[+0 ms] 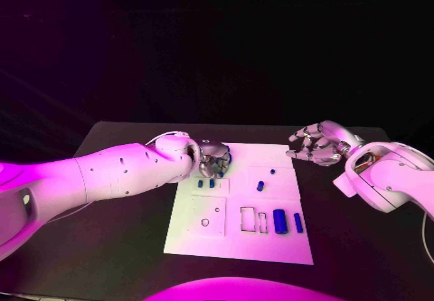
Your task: Assemble the parts on the task board
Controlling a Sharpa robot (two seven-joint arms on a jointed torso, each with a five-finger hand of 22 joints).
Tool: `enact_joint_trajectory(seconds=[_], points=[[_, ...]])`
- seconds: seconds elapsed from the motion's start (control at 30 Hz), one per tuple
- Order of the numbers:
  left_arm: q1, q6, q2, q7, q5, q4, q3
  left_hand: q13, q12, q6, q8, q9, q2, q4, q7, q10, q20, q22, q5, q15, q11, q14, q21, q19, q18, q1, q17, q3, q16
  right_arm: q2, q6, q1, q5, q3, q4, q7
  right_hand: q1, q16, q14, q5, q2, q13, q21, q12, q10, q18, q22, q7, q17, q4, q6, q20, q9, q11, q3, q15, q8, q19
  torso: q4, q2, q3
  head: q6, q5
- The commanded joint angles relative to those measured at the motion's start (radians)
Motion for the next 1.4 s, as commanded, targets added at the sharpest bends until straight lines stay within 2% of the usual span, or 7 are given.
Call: enact_joint_trajectory(seconds=[0.03, 0.47, 0.6, 0.77, 0.87, 1.13, 1.4], points=[[-0.002, -0.017, 0.001, 0.025, 0.009, -0.001, -0.001, -0.004, -0.013, 0.014, -0.009, 0.003, 0.007, -0.008, -0.001, 0.012, -0.002, 0.008, -0.006, 0.001, 0.0, 0.01, 0.007, 0.008, -0.009, -0.004, 0.002, 0.001, 0.005, 0.001, 0.019, 0.0, -0.003, 0.0, 0.0, -0.002, 0.001, -0.007, 0.001, 0.003, 0.005, -0.001, -0.007, -0.007, 0.001, 0.012, 0.016, 0.004, -0.001, 0.002, 0.006, -0.002, -0.001, -0.005, 0.006, -0.004, 0.005, -0.002, 0.0002, 0.0, 0.0011, -0.001, -0.001], [-0.006, -0.053, -0.021, 0.03, 0.037, 0.021, 0.006, -0.011, -0.043, 0.024, -0.024, 0.004, 0.006, -0.014, 0.002, 0.028, -0.003, 0.02, -0.006, 0.002, 0.002, 0.017, 0.016, 0.017, -0.011, -0.016, 0.005, 0.004, 0.008, 0.0, 0.021, 0.0, -0.003, 0.0, -0.001, -0.002, 0.001, -0.007, 0.001, 0.003, 0.005, -0.001, -0.007, -0.007, 0.001, 0.012, 0.016, 0.004, -0.001, 0.002, 0.006, -0.002, -0.001, -0.005, 0.006, -0.004, 0.005, -0.002, -0.0003, 0.0, 0.0003, 0.006, -0.002], [-0.006, -0.055, -0.041, 0.028, 0.061, 0.043, 0.019, -0.013, -0.049, 0.027, -0.027, 0.004, 0.006, -0.015, 0.002, 0.032, -0.003, 0.024, -0.006, 0.002, 0.002, 0.02, 0.019, 0.021, -0.012, -0.019, 0.008, 0.005, 0.01, -0.001, 0.021, 0.0, -0.003, 0.0, -0.002, -0.002, 0.001, -0.007, 0.001, 0.003, 0.005, -0.001, -0.007, -0.007, 0.001, 0.012, 0.016, 0.004, -0.001, 0.002, 0.006, -0.002, -0.001, -0.005, 0.006, -0.004, 0.005, -0.002, 0.0007, -0.001, 0.001, 0.007, -0.002], [-0.004, -0.055, -0.08, 0.019, 0.094, 0.08, 0.044, -0.014, -0.057, 0.03, -0.031, 0.005, 0.003, -0.016, 0.002, 0.037, -0.003, 0.025, -0.006, 0.002, 0.002, 0.021, 0.02, 0.022, -0.012, -0.024, 0.005, 0.004, 0.01, -0.003, 0.02, 0.0, -0.003, 0.0, -0.002, -0.003, 0.001, -0.007, 0.001, 0.003, 0.005, -0.001, -0.007, -0.007, 0.001, 0.012, 0.016, 0.004, -0.001, 0.002, 0.006, -0.002, -0.001, -0.005, 0.006, -0.004, 0.005, -0.002, 0.0018, -0.003, 0.0026, 0.008, -0.001], [0.0, -0.054, -0.099, 0.014, 0.112, 0.091, 0.052, -0.015, -0.061, 0.031, -0.033, 0.005, 0.001, -0.015, 0.002, 0.04, -0.003, 0.029, -0.007, 0.002, 0.002, 0.023, 0.022, 0.026, -0.013, -0.027, 0.008, 0.003, 0.011, -0.003, 0.019, 0.0, -0.003, 0.0, -0.002, -0.003, -0.005, -0.011, 0.002, -0.007, 0.004, -0.008, -0.015, -0.008, 0.004, 0.012, 0.011, 0.003, -0.001, 0.002, 0.007, -0.003, -0.001, -0.006, 0.005, -0.005, 0.009, 0.0, 0.0027, -0.004, 0.0034, 0.009, 0.002], [0.002, -0.027, -0.117, 0.002, 0.124, 0.084, 0.057, -0.017, -0.068, 0.032, -0.037, 0.005, -0.001, -0.015, 0.002, 0.042, -0.002, 0.033, -0.007, 0.003, 0.002, 0.026, 0.024, 0.029, -0.014, -0.032, 0.011, 0.002, 0.012, -0.004, 0.019, 0.0, -0.003, 0.0, -0.002, -0.004, -0.005, -0.011, 0.002, -0.007, 0.004, -0.008, -0.015, -0.008, 0.004, 0.012, 0.011, 0.003, -0.001, 0.002, 0.007, -0.003, -0.001, -0.006, 0.005, -0.005, 0.009, 0.0, 0.0024, -0.003, 0.0035, 0.012, 0.001], [0.001, -0.006, -0.111, -0.004, 0.118, 0.061, 0.054, -0.017, -0.069, 0.032, -0.037, 0.005, -0.001, -0.015, 0.002, 0.042, -0.002, 0.032, -0.007, 0.003, 0.002, 0.025, 0.024, 0.029, -0.014, -0.033, 0.01, 0.002, 0.012, -0.004, 0.019, 0.0, -0.003, 0.0, -0.001, -0.005, -0.005, -0.011, 0.002, -0.007, 0.004, -0.008, -0.015, -0.008, 0.004, 0.012, 0.011, 0.003, -0.001, 0.002, 0.007, -0.003, -0.001, -0.006, 0.005, -0.005, 0.009, 0.0, 0.0027, -0.002, 0.0034, 0.01, 0.002]])
